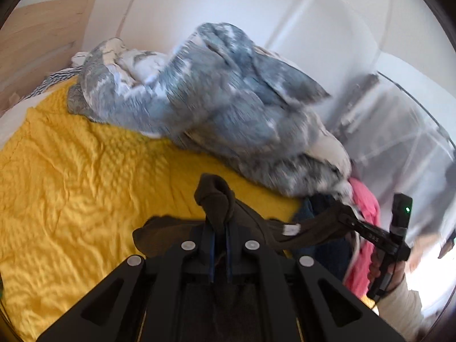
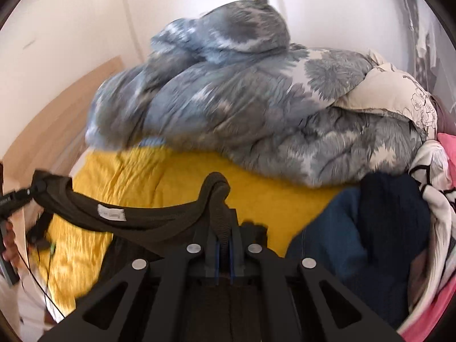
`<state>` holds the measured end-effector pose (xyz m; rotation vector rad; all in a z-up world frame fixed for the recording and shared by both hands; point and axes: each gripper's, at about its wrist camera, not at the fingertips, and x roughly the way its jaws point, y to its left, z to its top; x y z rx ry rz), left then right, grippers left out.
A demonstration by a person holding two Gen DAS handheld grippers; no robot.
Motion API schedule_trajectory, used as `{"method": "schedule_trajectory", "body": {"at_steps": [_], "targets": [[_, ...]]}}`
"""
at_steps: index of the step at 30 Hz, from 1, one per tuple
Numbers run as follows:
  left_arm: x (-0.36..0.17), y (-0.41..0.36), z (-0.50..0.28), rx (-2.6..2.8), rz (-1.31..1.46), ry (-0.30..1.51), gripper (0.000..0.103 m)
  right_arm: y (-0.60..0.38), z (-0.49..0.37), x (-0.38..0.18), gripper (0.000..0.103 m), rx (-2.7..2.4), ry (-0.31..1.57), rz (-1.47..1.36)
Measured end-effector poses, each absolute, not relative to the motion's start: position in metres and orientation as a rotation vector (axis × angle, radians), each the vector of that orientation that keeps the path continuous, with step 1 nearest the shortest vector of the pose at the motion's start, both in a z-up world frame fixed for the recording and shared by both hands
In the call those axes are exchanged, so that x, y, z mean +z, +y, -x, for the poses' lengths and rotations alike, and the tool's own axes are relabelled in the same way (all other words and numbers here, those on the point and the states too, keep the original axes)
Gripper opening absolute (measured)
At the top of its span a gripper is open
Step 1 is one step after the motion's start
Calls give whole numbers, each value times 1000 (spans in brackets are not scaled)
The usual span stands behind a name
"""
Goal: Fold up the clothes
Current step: 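Lift the collar with both grippers and carry it toward the hem, then lower the collar onto the hem and open both grippers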
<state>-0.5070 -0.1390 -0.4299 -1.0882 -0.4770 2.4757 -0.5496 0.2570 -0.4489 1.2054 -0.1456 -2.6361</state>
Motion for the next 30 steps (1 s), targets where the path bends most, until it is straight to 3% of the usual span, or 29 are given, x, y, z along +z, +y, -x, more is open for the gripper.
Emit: {"method": "schedule_trajectory", "body": {"at_steps": [8,23,28,30], "targets": [[-487,-122,412,2448,1279,-347,5,236,443,-489,4,-2590,106,-1246],[-565,-129,358,2444,1537,-304,7,254,386,-575,4,-2534,48,-1486],[-576,-131,346,2420,1614,-301,20,255,381,-601,6,-2469,54,-1609],[-580,-135,337,2401,1654,-303,21,258,376,-607,14,-2453,46,-1643]]}}
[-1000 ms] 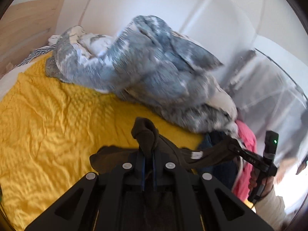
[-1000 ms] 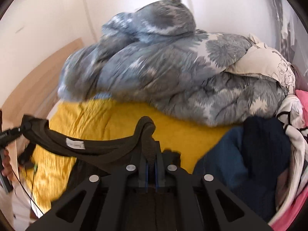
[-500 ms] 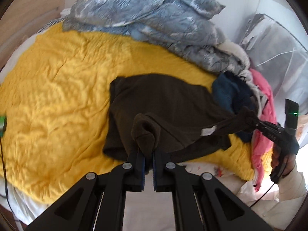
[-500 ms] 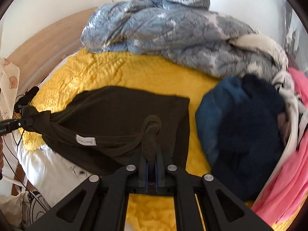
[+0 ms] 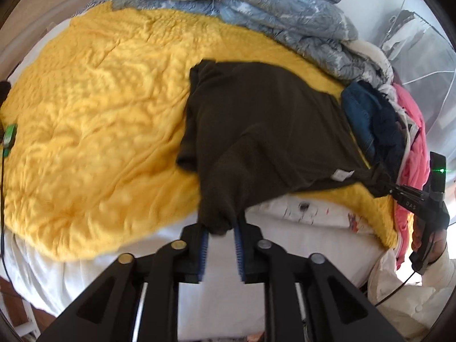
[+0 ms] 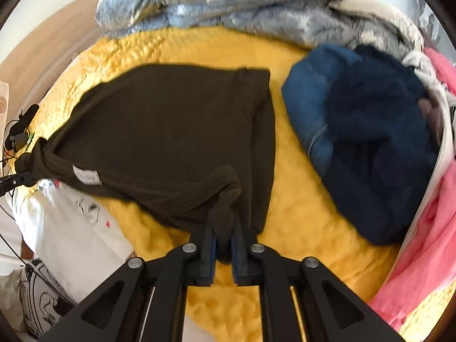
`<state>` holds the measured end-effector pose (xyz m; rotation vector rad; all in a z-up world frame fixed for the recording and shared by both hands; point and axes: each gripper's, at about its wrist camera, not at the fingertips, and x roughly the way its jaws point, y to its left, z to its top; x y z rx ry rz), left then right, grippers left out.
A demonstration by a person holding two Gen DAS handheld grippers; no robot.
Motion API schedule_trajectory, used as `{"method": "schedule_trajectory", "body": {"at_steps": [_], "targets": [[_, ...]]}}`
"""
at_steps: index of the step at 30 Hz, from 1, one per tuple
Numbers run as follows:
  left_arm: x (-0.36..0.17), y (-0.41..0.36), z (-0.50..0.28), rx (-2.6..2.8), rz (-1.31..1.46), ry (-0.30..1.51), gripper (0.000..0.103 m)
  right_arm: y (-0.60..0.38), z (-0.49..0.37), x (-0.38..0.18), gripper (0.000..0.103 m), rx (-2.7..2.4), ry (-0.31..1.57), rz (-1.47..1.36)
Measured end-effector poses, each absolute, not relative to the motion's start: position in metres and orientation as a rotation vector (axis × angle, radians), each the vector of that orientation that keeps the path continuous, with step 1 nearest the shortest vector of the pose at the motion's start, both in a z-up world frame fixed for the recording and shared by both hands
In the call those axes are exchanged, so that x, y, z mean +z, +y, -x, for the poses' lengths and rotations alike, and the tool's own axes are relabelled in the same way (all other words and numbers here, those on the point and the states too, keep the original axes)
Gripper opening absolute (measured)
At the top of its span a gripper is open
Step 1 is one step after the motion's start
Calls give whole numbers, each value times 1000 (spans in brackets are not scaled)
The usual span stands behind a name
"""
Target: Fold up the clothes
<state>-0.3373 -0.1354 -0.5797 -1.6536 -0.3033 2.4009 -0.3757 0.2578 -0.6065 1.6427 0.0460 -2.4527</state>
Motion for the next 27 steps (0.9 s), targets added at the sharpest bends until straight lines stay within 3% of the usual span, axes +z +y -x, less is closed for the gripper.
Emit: {"method": "schedule_trajectory", "body": {"at_steps": [3,7,11,12,15,21,27], "targets": [[-583,-149,321,2399,1723,-315,21,266,366,-615,23,-2433,30,-1708],[-568,-166,297,2465,1755,-316,20,278,352,-614,27,-2438,23,-1781],[-515,-142,309,2572,1557,-229,26,271,342,-588,32,-2519,138,-1727],[-503,-129,320,2594,1513,-203,32,262,342,-578,37,-2553,187,-1676],[-484,-90,350,2612,1410,-166,33,226,348,-551,49,-2629,295,-1514],[-483,-27,374,2685,1337,87,33,167,358,-525,50,-2671,406,-1305],[-501,-21,372,2685,1414,92,34,144,358,-531,50,-2633,340,-1309]]}}
